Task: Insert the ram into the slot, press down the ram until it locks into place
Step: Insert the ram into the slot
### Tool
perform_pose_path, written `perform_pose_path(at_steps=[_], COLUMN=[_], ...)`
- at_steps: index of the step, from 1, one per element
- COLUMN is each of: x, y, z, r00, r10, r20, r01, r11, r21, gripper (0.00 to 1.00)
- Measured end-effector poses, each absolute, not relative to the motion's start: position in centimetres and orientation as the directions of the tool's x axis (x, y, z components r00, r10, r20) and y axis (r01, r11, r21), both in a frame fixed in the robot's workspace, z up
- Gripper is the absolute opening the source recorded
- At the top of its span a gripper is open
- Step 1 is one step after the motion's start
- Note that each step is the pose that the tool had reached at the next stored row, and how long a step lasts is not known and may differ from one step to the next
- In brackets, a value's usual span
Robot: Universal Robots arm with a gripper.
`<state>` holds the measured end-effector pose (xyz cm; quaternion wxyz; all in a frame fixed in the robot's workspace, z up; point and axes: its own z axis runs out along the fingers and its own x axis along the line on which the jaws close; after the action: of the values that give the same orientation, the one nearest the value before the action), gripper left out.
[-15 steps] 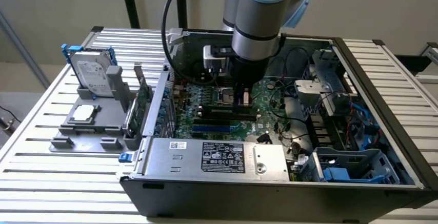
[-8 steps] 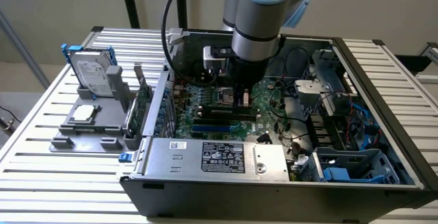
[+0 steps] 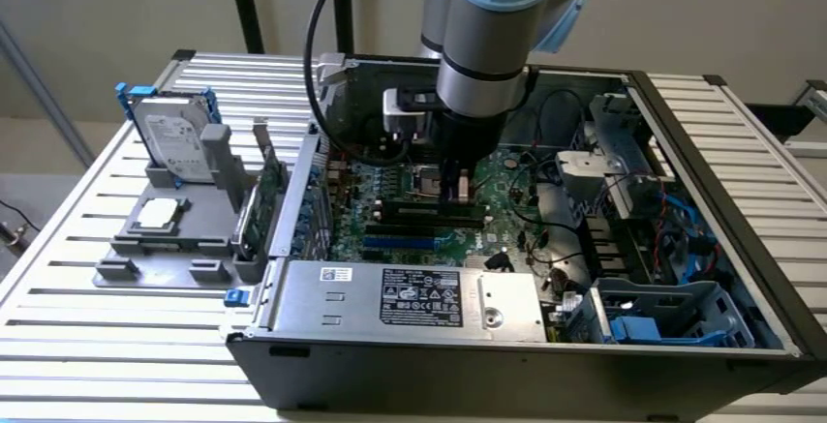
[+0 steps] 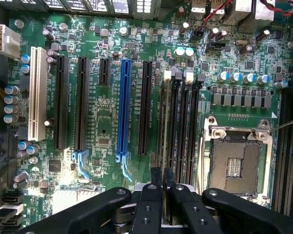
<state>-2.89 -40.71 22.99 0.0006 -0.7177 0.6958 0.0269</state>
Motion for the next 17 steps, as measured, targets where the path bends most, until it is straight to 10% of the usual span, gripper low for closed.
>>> perform_pose_path(at_steps=[17], x=[-2.9], y=[-40.71], z=[22.61], r00=[0.021], r10=[-0.999], r20=[-0.047], r01=[-0.999], r11=[-0.023], r21=[0.036], gripper=[0.13])
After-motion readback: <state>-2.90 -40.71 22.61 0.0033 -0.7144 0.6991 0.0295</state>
